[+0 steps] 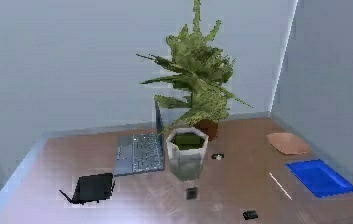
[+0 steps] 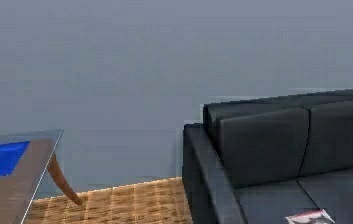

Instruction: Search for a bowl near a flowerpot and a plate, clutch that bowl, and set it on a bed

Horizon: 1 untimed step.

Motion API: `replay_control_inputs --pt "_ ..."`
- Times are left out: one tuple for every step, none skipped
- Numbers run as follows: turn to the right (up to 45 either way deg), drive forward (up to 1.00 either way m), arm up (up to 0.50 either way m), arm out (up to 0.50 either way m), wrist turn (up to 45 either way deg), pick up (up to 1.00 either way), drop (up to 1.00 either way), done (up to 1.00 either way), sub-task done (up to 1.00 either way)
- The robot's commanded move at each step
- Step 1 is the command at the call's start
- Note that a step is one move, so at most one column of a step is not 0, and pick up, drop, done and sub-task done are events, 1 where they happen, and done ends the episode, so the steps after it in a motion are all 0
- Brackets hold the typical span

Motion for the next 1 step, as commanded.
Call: replay_control_inputs --pt "-45.0 0.0 0.0 0.0 0.0 0.0 0.0 0.0 0.0"
